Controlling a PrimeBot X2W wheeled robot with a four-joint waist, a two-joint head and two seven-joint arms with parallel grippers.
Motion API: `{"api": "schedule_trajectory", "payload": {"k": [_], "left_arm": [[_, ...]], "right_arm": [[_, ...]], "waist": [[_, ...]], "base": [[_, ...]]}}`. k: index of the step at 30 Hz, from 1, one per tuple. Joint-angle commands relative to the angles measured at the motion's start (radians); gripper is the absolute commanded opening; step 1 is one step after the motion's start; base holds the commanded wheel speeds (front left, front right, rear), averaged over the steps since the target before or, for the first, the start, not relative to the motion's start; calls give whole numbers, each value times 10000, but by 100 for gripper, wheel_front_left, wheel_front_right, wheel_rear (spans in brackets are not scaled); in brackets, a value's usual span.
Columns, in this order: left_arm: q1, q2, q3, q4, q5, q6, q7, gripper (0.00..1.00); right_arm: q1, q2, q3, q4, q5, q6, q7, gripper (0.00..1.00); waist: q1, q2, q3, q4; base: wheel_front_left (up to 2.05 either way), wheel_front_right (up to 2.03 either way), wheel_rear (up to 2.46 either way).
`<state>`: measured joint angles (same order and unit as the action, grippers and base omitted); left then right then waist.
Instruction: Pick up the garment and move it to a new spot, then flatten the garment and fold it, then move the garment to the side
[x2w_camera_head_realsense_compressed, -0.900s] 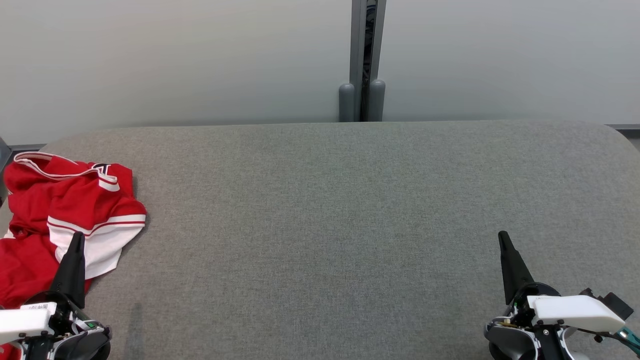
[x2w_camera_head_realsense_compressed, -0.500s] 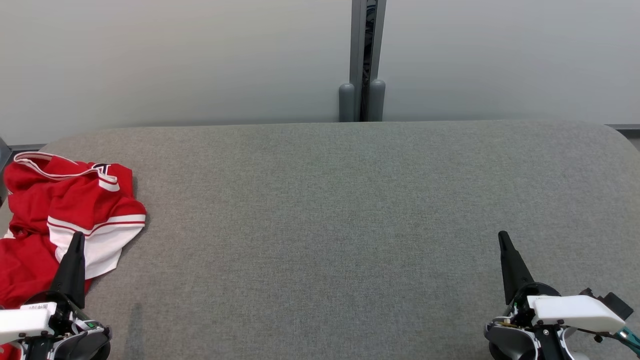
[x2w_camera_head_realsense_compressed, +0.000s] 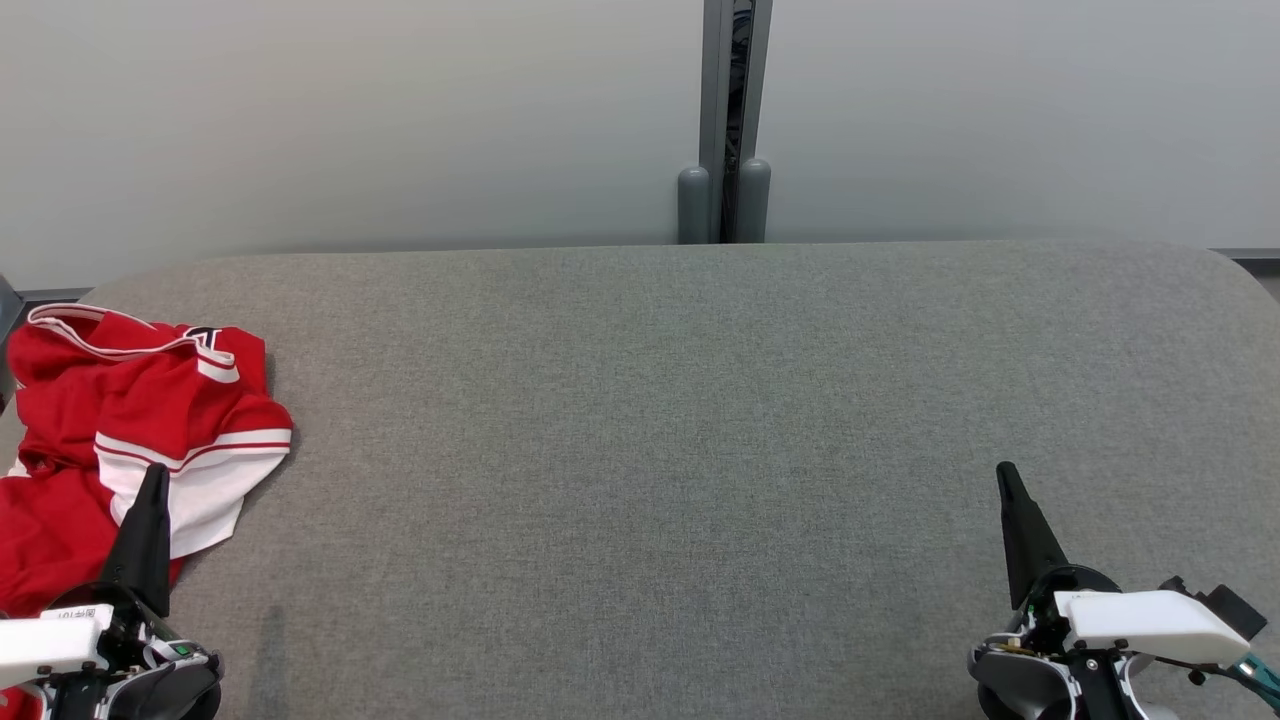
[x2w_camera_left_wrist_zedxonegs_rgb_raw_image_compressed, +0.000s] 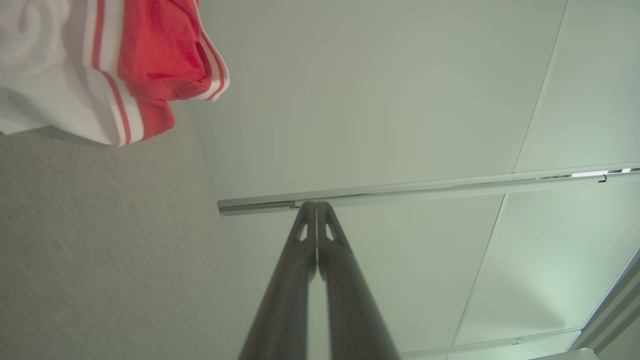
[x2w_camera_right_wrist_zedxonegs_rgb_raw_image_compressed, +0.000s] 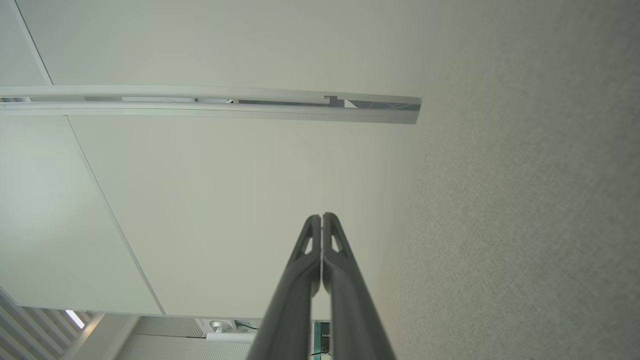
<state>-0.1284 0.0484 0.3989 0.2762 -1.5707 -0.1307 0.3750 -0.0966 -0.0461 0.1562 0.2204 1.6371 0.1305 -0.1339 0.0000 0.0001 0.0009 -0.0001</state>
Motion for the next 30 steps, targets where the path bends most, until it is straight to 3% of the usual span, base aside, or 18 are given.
{"api": "schedule_trajectory", "payload": {"k": [1, 30], "left_arm": [[-163, 25, 32, 3, 28, -48, 24, 0], [-164, 23, 33, 3, 30, -48, 25, 0]], "right_arm": [[-78, -88, -7, 26, 53, 4, -56, 0], [-79, -88, -7, 26, 53, 4, -56, 0]], "waist": [[0, -1, 0, 0], [0, -1, 0, 0]], "base": [[0, 0, 0], [0, 0, 0]]}}
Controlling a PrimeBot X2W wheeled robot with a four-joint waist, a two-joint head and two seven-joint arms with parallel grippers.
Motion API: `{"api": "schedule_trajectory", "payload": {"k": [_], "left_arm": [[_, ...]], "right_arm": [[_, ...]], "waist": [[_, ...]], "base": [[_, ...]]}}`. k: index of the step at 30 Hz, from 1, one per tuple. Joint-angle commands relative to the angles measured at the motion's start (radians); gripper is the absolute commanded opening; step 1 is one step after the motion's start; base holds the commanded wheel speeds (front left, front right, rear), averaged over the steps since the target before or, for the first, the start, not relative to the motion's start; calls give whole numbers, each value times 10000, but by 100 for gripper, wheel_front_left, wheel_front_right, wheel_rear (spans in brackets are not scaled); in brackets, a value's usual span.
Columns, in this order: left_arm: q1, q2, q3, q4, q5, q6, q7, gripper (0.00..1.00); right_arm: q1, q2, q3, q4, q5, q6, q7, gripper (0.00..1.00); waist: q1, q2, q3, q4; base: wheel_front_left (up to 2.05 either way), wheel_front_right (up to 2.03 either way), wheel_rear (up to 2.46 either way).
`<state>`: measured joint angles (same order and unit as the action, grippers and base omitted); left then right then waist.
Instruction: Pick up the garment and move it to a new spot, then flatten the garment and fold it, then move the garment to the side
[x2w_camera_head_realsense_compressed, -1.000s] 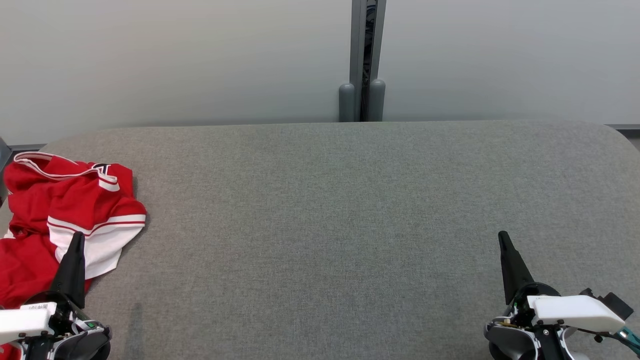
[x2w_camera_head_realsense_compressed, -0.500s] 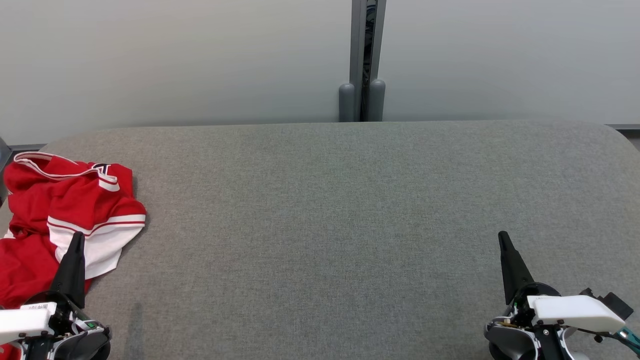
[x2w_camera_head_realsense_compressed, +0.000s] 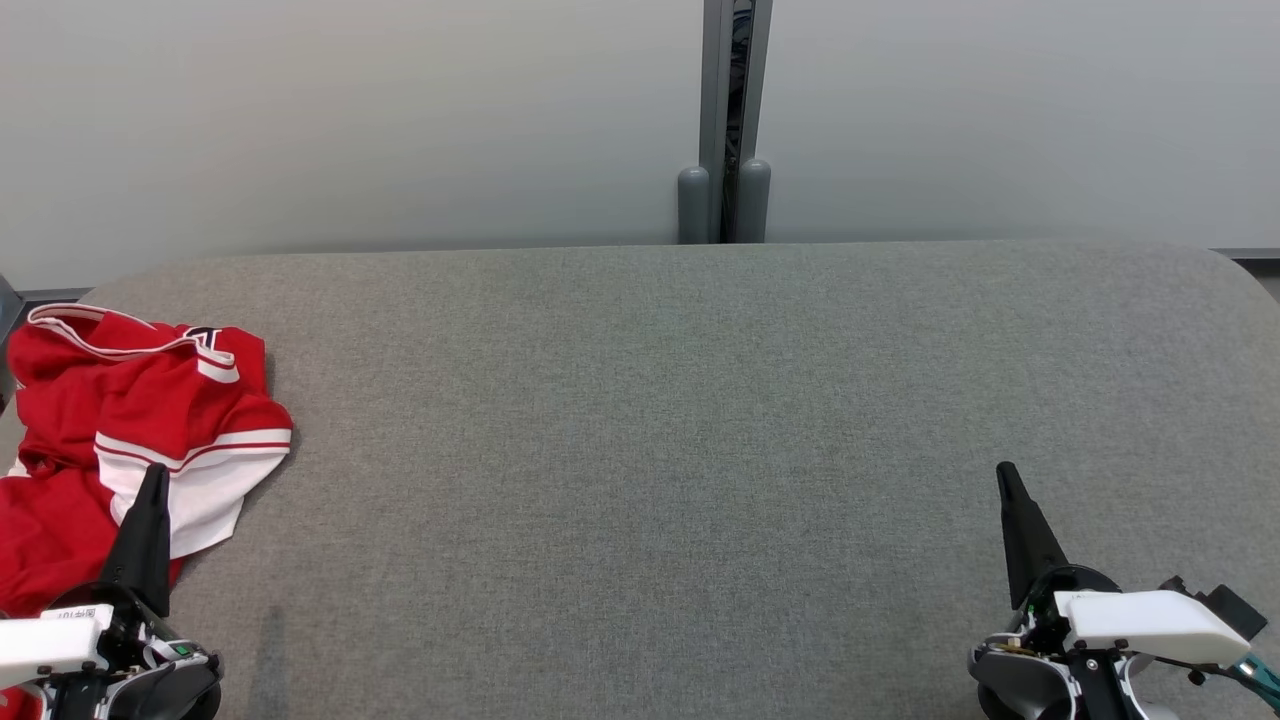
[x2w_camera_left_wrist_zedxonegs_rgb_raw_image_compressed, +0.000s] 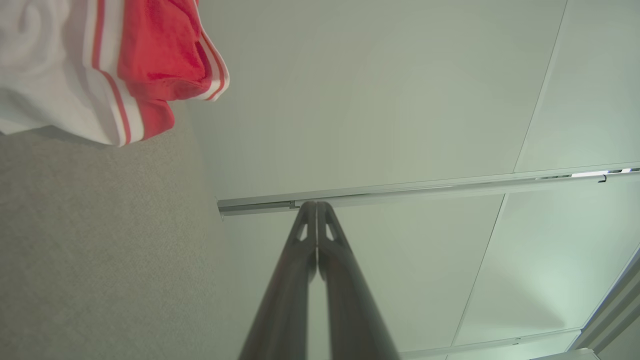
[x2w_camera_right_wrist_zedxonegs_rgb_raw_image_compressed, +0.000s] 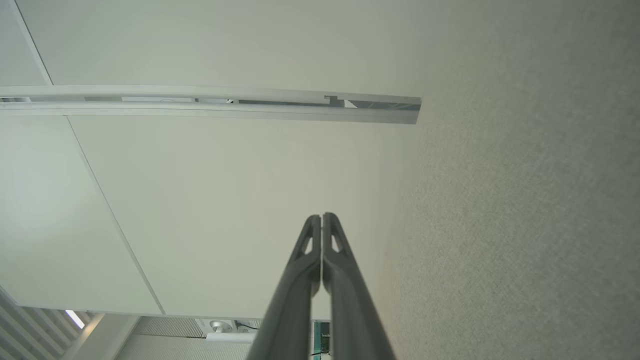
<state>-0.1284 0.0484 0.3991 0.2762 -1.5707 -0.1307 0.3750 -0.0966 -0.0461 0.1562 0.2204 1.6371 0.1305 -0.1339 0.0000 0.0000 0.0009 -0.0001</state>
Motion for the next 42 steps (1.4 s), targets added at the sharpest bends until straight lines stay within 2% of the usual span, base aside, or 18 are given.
{"api": "schedule_trajectory", "payload": {"k": [1, 9, 10, 14, 28, 36, 42], "left_arm": [[-164, 23, 31, 3, 31, -48, 26, 0], [-165, 25, 31, 3, 30, -48, 26, 0], [16, -10, -5, 23, 0, 2, -5, 100], [320, -197, -86, 291, 18, 11, -82, 100], [521, -145, -1287, -205, 584, 66, -1257, 100], [547, -123, -1745, -498, 1221, 229, -1776, 100], [563, -105, -2161, -768, 2114, 401, -2189, 100]], "right_arm": [[-79, -88, -7, 26, 53, 4, -56, 0], [-79, -88, -7, 26, 53, 4, -56, 0], [17, 6, 0, 23, -4, 0, 2, 100], [310, 75, 45, 303, -30, -11, -10, 100], [491, 50, -117, 54, -705, -8, -251, 100], [543, 38, -304, -204, -1551, -7, -357, 100], [608, 28, -410, -498, -2435, -6, -446, 100]], "waist": [[0, 0, 0, 0], [0, 0, 0, 0], [0, 0, 0, 0], [0, 0, 0, -1], [0, 0, 2, 4], [0, 0, 6, 6], [0, 0, 7, 4]], "base": [[0, 0, 0], [0, 0, 0], [0, 0, 0], [0, 0, 0], [0, 0, 0], [0, 0, 0], [0, 0, 0]]}}
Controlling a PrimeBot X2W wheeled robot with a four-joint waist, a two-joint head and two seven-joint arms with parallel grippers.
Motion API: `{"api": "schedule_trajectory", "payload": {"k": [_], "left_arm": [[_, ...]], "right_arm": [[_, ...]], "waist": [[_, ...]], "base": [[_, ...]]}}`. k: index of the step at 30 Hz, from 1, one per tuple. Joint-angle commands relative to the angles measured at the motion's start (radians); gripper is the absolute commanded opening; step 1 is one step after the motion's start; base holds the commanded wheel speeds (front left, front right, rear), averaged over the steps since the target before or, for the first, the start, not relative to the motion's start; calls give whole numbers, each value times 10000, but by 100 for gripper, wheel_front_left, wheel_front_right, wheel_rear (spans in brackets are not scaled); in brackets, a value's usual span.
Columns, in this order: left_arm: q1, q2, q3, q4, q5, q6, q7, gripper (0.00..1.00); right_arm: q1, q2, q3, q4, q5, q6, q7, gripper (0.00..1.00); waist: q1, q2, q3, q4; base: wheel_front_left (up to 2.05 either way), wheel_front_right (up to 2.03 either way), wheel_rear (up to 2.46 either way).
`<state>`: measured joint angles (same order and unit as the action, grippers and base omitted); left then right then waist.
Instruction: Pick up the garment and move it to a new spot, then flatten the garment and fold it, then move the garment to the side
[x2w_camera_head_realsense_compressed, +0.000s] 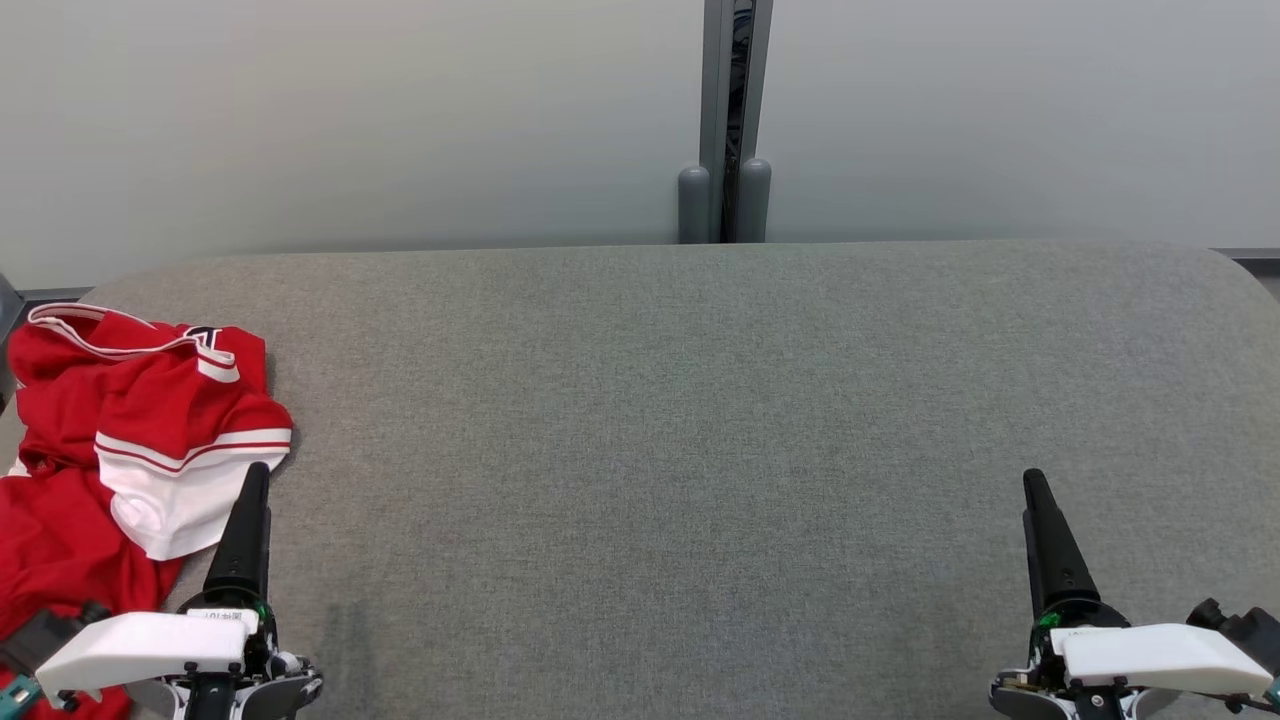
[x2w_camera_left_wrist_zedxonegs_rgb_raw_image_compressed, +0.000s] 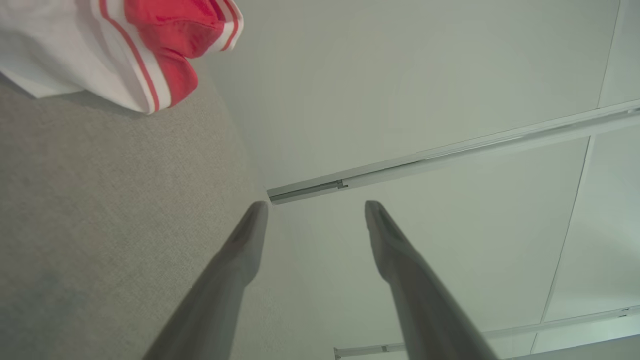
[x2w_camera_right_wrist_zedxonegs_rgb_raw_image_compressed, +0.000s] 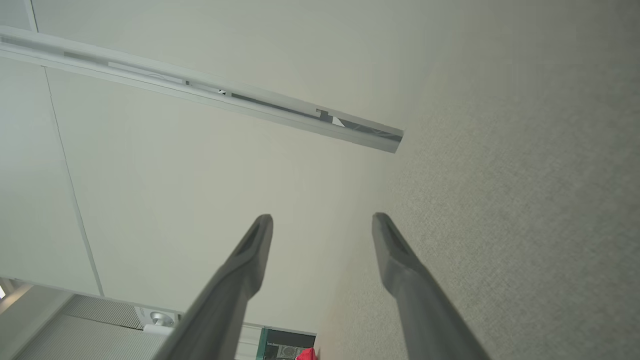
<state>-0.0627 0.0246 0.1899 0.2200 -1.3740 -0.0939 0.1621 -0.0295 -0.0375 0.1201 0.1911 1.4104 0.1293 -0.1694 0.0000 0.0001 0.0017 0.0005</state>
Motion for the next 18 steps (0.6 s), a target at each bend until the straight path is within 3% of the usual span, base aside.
{"api": "schedule_trajectory", "payload": {"k": [1, 18], "left_arm": [[-92, 136, -138, -245, 322, 69, -128, 100], [-58, 176, -1231, -816, 3579, 534, -1158, 100]], "right_arm": [[-52, -60, -63, -255, -315, 6, -106, 100], [75, -85, -370, -1100, -3238, 9, -310, 100]], "waist": [[0, -1, 0, -1], [0, -1, 11, 29]], "base": [[0, 0, 0], [0, 0, 0]]}}
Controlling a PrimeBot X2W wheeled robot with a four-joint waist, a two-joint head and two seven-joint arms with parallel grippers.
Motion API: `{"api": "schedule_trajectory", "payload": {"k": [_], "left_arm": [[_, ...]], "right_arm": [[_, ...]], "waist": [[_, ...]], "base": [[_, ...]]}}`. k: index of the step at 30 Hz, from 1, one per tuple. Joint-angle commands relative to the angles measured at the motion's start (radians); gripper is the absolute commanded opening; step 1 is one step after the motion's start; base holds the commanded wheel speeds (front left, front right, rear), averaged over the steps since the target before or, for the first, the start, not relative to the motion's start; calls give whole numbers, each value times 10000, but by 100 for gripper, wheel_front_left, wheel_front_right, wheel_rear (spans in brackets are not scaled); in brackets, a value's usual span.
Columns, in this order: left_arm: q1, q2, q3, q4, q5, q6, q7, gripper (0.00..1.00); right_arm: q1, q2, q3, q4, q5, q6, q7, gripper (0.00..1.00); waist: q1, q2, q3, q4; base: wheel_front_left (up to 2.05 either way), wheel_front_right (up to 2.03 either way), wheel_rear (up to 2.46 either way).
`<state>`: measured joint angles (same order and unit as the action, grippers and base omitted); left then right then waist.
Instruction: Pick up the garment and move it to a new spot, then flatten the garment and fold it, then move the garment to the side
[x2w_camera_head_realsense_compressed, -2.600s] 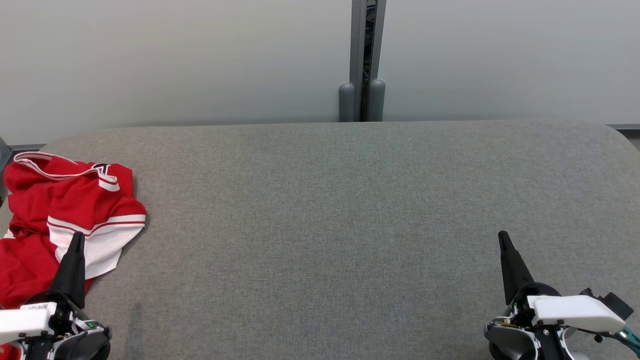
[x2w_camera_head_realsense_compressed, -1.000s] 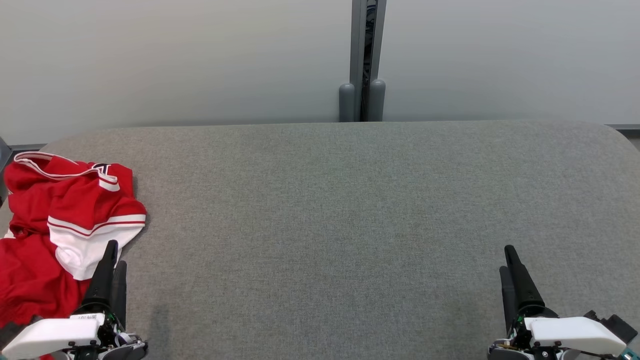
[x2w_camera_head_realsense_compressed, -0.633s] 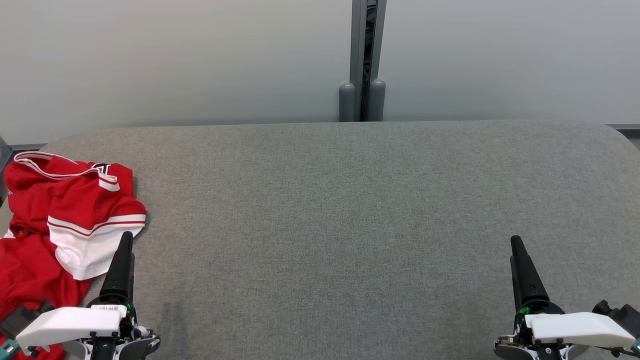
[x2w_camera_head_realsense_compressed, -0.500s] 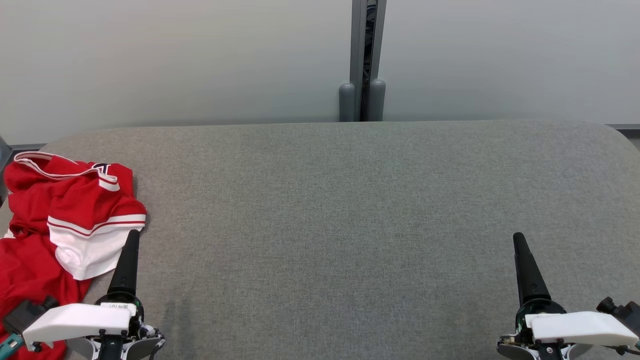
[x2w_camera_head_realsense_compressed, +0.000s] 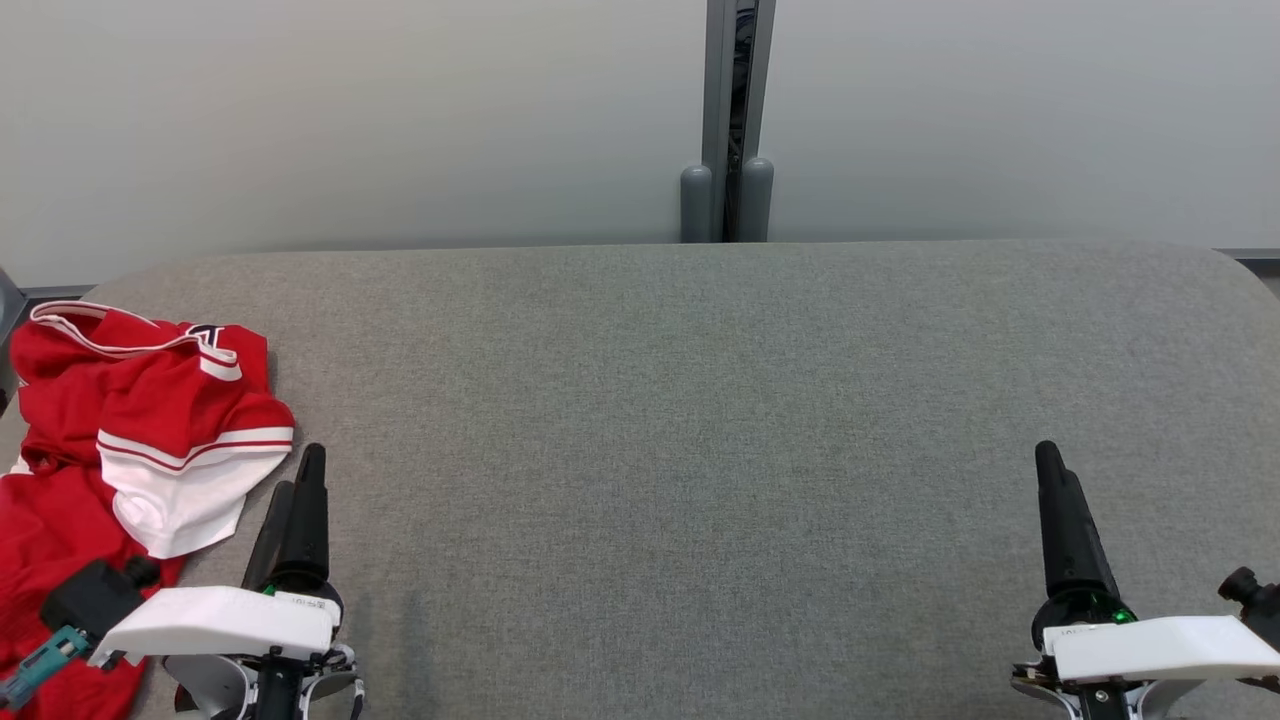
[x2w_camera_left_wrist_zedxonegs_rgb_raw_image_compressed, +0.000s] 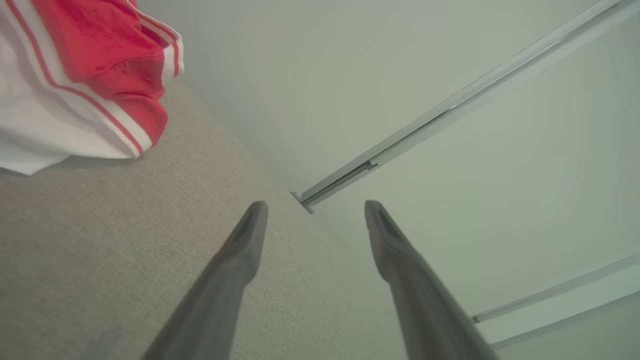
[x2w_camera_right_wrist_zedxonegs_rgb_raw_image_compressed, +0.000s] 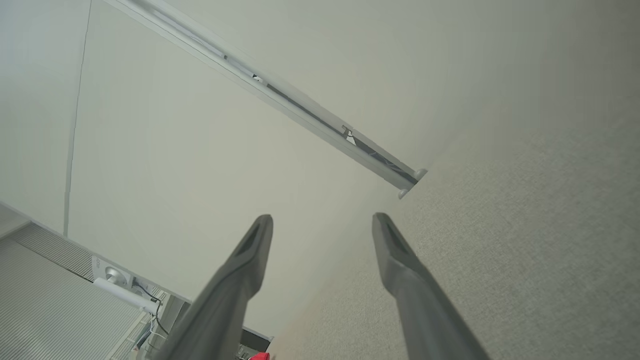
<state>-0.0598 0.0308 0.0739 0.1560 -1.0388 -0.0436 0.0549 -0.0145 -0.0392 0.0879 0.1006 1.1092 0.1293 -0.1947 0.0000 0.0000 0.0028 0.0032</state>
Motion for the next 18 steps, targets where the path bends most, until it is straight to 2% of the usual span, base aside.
{"api": "schedule_trajectory", "payload": {"k": [1, 18], "left_arm": [[-82, 117, -126, -191, 441, 46, -141, 100], [30, 152, -828, -352, 4027, 381, -1005, 100]], "right_arm": [[-70, -69, -50, -245, -440, 9, -70, 100], [30, -92, -123, -798, -3887, 13, -252, 100]], "waist": [[0, 0, 0, 4], [0, 0, 27, 40]], "base": [[0, 0, 0], [0, 0, 0]]}}
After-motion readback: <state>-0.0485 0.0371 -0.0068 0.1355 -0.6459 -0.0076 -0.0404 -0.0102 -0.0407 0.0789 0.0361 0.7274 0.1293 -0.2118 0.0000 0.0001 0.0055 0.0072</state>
